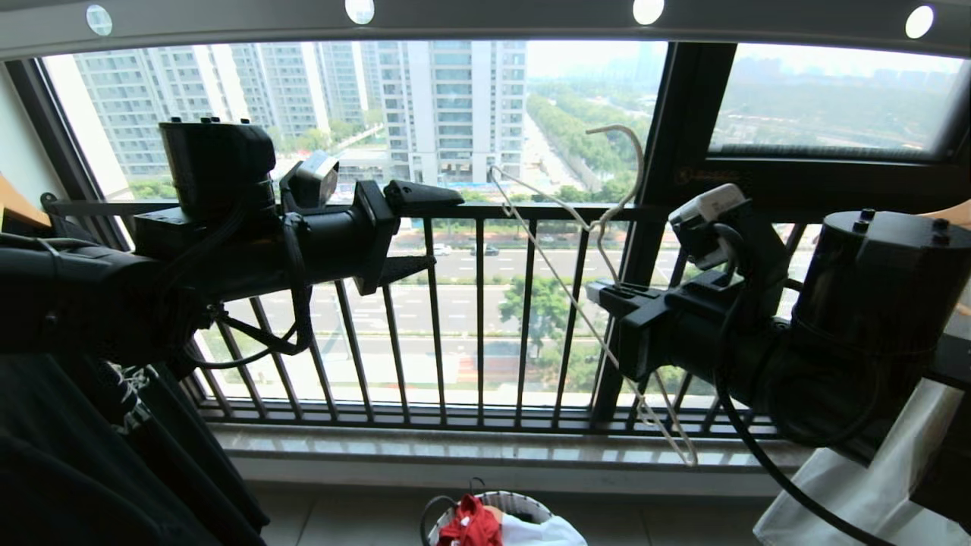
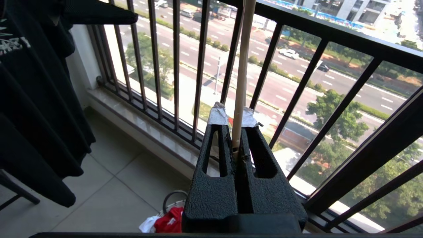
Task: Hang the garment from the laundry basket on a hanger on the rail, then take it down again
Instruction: Hang the clothes rack on the clothesline
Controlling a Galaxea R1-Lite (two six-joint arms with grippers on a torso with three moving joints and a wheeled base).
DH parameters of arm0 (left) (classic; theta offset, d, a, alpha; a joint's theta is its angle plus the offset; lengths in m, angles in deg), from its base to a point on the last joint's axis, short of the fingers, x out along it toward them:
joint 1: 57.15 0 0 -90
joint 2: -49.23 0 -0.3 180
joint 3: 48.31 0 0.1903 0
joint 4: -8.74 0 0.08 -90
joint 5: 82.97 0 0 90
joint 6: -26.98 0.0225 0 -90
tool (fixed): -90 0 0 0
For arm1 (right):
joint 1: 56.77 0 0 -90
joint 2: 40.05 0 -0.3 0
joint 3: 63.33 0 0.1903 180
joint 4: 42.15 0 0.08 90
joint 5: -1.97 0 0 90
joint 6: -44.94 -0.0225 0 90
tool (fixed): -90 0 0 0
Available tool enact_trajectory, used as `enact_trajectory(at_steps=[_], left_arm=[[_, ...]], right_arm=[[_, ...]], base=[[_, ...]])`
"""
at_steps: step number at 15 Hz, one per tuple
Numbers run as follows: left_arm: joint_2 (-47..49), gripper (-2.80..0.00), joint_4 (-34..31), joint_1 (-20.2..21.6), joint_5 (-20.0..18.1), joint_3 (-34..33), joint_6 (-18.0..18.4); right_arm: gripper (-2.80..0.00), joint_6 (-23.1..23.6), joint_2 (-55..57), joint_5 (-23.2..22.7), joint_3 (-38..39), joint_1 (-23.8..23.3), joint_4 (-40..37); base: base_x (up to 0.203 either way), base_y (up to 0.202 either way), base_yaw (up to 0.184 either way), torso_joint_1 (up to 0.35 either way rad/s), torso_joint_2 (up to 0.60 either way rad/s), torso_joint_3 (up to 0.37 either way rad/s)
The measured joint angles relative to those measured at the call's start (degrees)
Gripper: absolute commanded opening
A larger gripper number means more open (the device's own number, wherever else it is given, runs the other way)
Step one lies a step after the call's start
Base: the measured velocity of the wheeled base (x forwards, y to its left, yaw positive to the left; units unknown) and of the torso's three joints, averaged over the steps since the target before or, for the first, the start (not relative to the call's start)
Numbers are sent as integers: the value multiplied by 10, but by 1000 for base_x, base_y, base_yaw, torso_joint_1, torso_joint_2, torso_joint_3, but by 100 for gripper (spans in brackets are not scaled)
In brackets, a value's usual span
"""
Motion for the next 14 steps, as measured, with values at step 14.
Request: enact_trajectory(at_steps=[14], left_arm=[[13,-280,21,13,-2,-2,0]], right_arm=[[-280,31,-52,28,-64,-12,-43]], base=[[0,0,0,0,0,0]])
